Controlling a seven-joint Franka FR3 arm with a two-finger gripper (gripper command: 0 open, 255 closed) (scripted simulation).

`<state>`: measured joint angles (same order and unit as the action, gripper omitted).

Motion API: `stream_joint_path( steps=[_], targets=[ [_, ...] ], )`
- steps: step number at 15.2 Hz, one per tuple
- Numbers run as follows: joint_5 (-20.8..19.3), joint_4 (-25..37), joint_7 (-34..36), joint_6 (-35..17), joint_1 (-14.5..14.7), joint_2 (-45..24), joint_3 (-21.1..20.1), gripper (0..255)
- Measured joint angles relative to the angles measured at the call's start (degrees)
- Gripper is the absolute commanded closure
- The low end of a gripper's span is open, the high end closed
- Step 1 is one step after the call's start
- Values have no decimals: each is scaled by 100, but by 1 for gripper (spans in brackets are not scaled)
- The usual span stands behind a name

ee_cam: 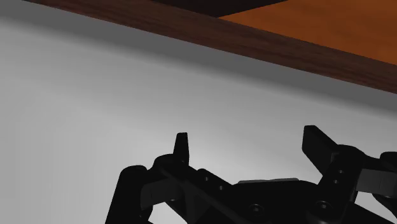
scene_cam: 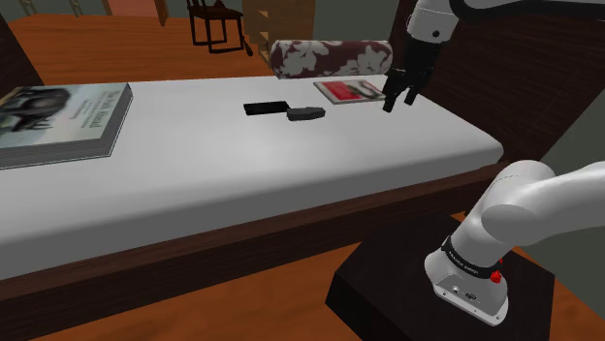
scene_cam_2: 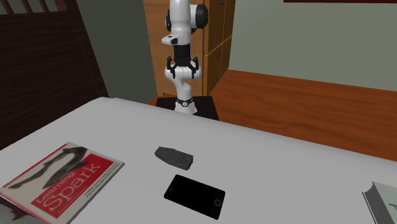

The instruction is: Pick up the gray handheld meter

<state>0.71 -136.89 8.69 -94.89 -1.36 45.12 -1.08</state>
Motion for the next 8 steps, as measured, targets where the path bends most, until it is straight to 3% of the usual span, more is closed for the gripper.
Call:
stream_joint_path(
  steps=[2,8],
  targets=[
    [-29,22,-104,-53,14,-84,47,0],
    [-293,496,-1389,-618,192,-1222,577,0]
  ],
)
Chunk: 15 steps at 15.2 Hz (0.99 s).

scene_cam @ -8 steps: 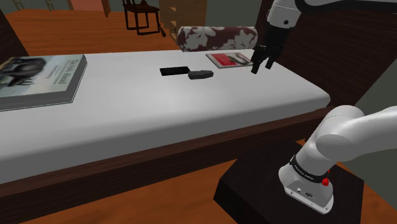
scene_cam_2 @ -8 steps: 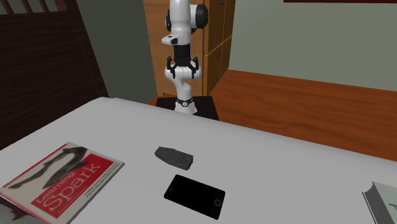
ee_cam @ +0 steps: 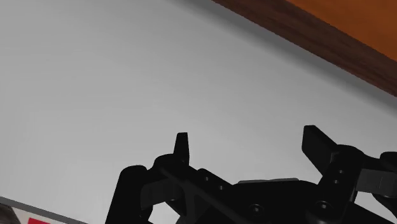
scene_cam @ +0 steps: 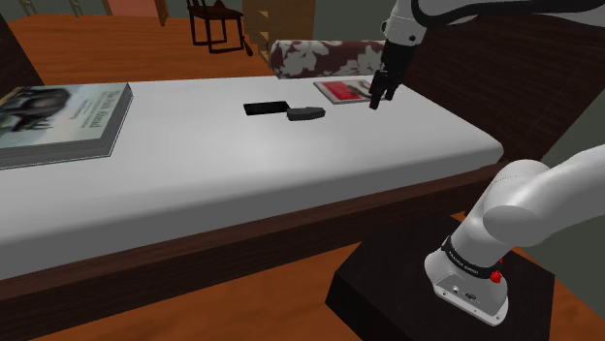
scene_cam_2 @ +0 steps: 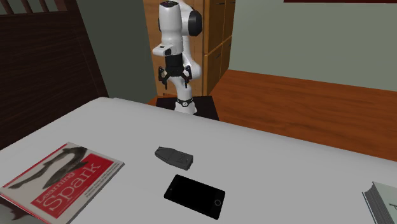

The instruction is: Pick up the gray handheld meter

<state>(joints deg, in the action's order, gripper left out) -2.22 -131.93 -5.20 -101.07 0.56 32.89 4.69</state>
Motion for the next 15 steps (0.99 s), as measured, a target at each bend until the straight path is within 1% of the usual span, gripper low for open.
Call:
stream_joint_path(
  steps=[6,11,15],
  targets=[
    [-47,893,-1423,-453,201,-1449,464,0],
    [84,1709,-2562,-671,310,-2591,673,0],
    [250,2545,-3374,-723,353,-3566,689,0]
  ],
)
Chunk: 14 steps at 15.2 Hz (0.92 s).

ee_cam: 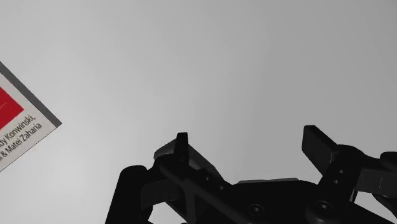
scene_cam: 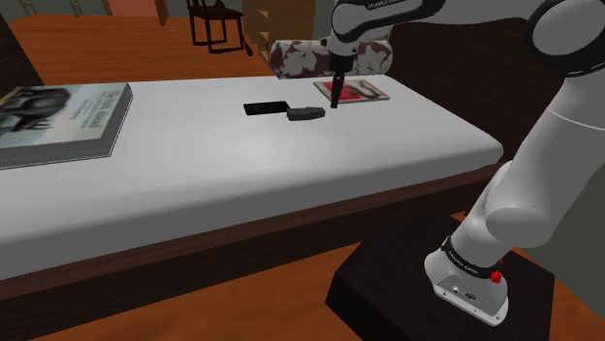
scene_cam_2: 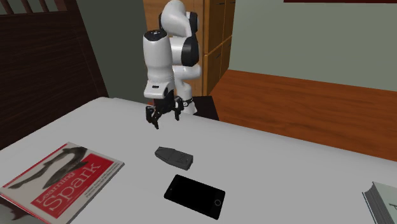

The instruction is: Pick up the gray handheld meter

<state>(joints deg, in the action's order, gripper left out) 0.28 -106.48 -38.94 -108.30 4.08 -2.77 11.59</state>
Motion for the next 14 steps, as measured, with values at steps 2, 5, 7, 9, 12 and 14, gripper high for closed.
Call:
stream_joint_path(
  steps=[2,5,7,9,12,14],
  targets=[
    [74,480,-378,41,1,-479,-31,0],
    [151,1222,-957,188,-50,-1138,-89,0],
    [198,1825,-1242,282,-45,-1676,-182,0],
    [220,2338,-1500,404,-70,-2100,-248,0],
    [232,2377,-1592,287,-82,-2262,-273,0],
    [241,2333,-1616,175,-93,-2334,-277,0]
  ],
)
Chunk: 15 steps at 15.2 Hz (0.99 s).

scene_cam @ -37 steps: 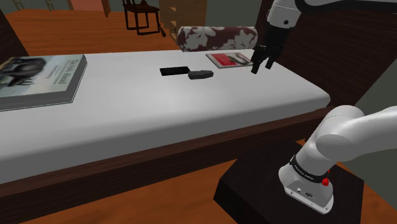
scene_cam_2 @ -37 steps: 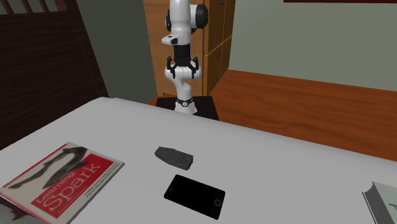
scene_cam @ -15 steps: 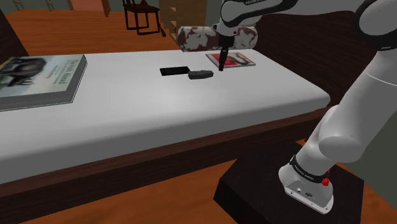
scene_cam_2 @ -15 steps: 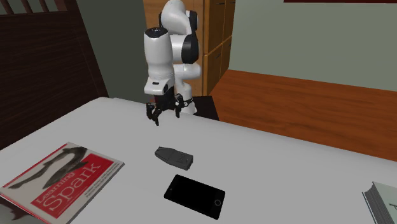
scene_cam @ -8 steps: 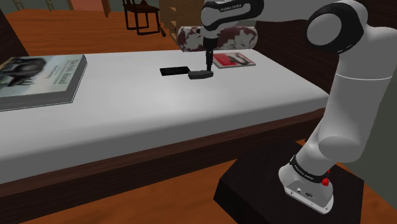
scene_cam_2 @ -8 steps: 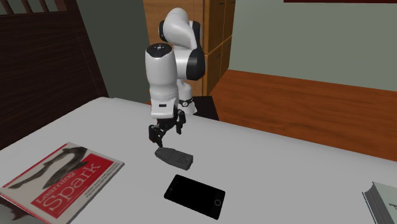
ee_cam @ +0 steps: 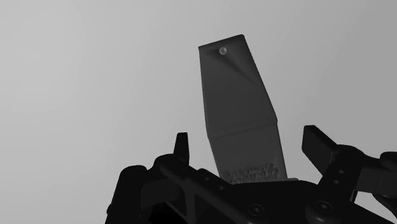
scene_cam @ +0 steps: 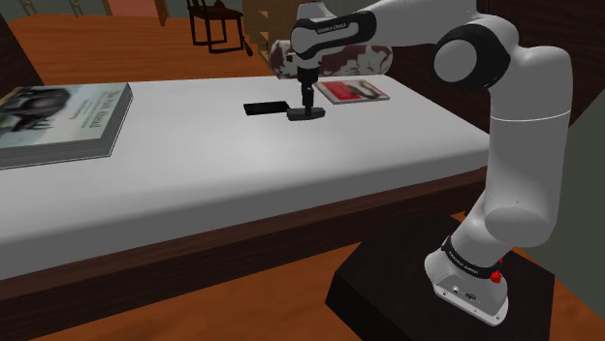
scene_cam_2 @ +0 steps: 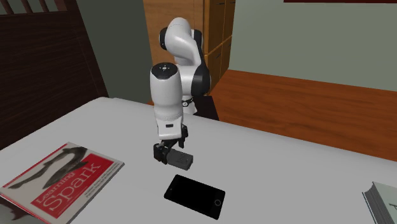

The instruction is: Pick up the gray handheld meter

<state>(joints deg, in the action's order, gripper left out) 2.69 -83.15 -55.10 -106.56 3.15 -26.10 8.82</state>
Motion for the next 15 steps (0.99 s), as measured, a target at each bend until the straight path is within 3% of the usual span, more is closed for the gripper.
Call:
stream_joint_path(
  steps=[3,4,15],
  targets=[
    [6,-172,-15,-206,-4,-37,-2,0],
    [7,-198,-10,-234,1,-37,-4,255],
    [5,-196,-3,-227,7,-26,-5,255]
  ],
)
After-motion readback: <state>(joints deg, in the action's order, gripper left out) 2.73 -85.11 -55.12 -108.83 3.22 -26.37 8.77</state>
